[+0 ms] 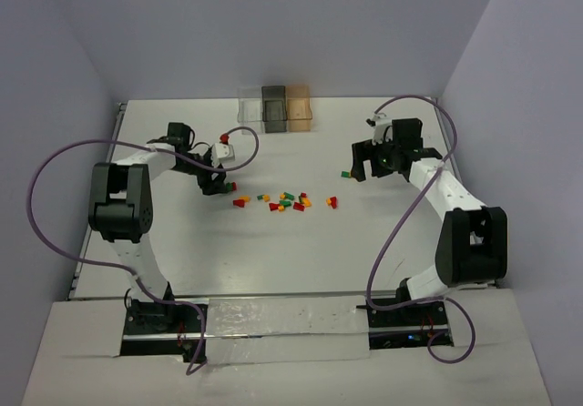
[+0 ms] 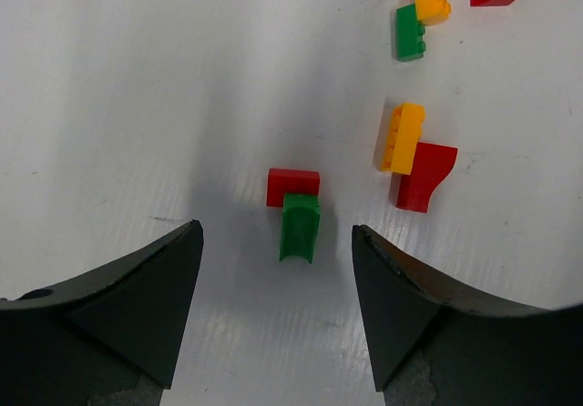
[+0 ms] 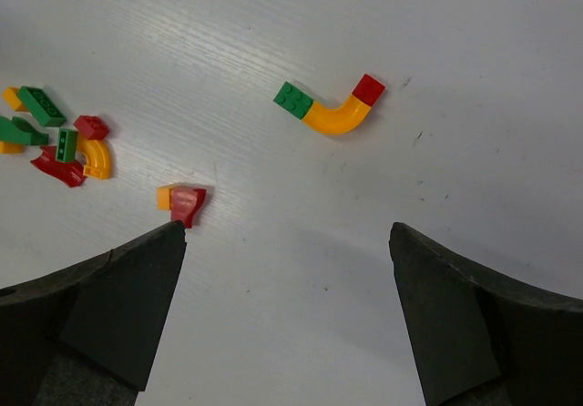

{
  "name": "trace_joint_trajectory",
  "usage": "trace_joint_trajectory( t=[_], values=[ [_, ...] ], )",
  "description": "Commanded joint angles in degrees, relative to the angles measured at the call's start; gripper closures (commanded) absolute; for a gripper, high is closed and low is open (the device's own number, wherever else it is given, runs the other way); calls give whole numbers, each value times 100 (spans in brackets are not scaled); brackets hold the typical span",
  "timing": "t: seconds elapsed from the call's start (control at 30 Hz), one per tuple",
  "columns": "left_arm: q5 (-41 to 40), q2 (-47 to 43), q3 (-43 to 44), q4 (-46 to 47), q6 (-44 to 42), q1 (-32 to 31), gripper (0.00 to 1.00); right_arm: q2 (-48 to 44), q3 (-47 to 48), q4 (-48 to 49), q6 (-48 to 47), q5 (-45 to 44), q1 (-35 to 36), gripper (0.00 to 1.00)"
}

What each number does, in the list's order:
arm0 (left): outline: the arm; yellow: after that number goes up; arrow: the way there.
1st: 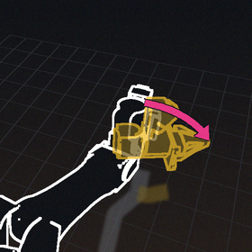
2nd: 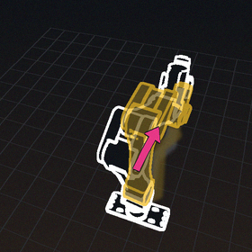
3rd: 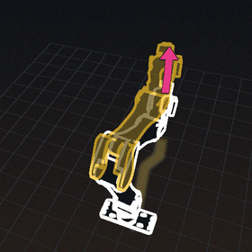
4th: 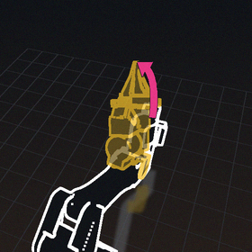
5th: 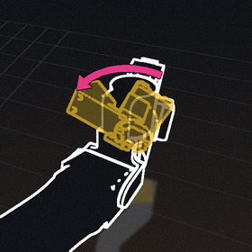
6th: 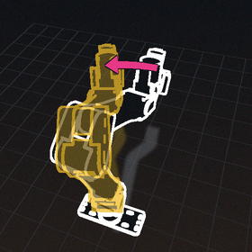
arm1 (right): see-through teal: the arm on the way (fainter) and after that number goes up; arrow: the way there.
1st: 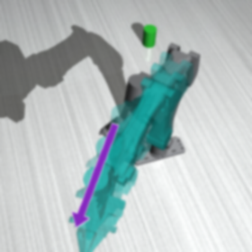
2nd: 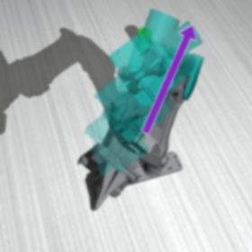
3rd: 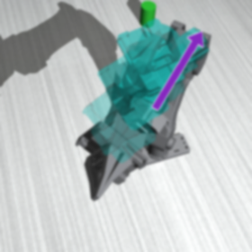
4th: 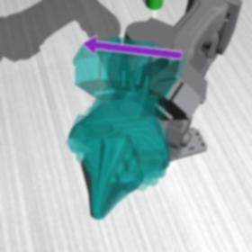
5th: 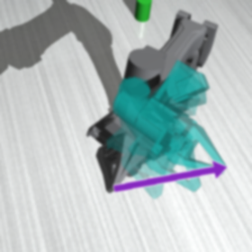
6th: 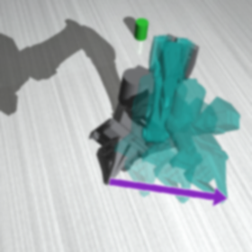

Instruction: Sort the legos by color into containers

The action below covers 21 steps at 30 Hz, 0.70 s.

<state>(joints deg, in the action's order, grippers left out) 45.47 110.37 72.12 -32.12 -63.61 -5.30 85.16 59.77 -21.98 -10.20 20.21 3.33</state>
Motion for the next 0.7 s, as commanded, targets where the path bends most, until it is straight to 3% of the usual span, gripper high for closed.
trace_joint_trajectory(
  t=[0.0, 0.43, 0.67],
  values=[
    [384, 79, 4, 4, -310, -47, 24, 113, 321, 9, -65, 41, -12, 0],
    [252, 143, -119, 4, -441, -191, 36, 229, 404, -8, -61, 54, -8, 0],
    [220, 84, -221, 62, -407, -217, 53, 255, 454, -23, -35, 68, 1, 0]
  ],
)
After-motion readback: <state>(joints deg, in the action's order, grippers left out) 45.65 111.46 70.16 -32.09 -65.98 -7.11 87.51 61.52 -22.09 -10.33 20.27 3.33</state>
